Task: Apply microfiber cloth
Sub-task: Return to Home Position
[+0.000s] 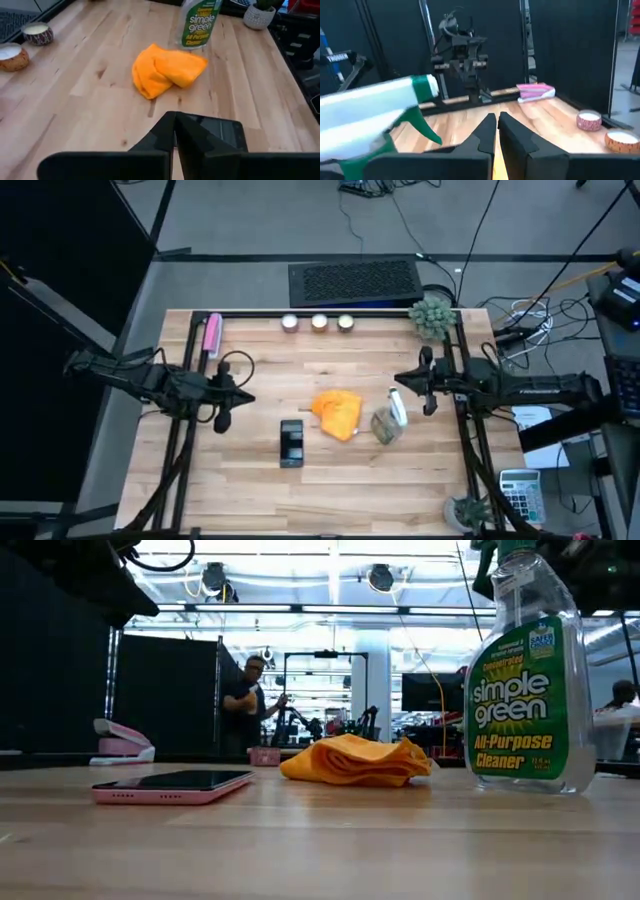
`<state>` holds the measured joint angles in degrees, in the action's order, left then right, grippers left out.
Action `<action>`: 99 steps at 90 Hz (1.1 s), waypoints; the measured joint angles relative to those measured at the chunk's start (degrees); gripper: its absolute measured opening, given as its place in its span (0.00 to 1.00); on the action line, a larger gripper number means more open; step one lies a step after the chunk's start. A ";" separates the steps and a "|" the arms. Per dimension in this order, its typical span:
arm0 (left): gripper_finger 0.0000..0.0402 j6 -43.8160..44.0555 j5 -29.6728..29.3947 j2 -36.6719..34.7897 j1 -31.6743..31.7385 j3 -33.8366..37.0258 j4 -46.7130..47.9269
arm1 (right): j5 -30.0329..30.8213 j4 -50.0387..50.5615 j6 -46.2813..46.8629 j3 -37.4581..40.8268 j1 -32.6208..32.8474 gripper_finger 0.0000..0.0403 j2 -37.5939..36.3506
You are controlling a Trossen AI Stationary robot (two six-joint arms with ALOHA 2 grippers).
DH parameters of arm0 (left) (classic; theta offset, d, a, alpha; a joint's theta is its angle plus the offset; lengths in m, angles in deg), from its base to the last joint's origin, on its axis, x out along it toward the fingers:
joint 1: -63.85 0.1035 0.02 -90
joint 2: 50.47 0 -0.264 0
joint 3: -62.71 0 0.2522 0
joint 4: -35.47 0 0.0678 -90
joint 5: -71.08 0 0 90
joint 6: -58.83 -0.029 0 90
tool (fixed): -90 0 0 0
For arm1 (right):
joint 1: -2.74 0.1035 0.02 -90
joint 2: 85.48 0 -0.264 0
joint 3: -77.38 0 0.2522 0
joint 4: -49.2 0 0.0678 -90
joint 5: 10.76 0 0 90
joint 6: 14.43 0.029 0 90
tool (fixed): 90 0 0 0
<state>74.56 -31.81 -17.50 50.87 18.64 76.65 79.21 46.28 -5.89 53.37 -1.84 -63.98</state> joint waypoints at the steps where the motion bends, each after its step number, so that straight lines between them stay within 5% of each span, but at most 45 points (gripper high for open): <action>1: 0.00 -0.02 -0.01 0.00 0.00 0.00 0.00 | 0.00 0.06 -0.08 0.16 0.00 0.02 -0.22; 24: 0.00 -0.19 -1.29 0.00 0.00 0.00 0.02 | 0.29 0.07 -0.29 4.30 0.00 0.02 -4.66; 45: 0.00 -1.18 -1.14 0.00 0.00 0.00 -1.75 | 7.72 -0.42 0.69 9.57 0.00 0.02 -8.16; 99: 0.00 -2.80 3.93 -10.79 0.00 8.51 -11.90 | 4.87 15.32 2.39 9.39 0.00 0.02 -21.48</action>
<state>71.76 -27.88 -28.29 50.87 27.16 64.75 84.07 61.61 -3.49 62.76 -1.84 -85.46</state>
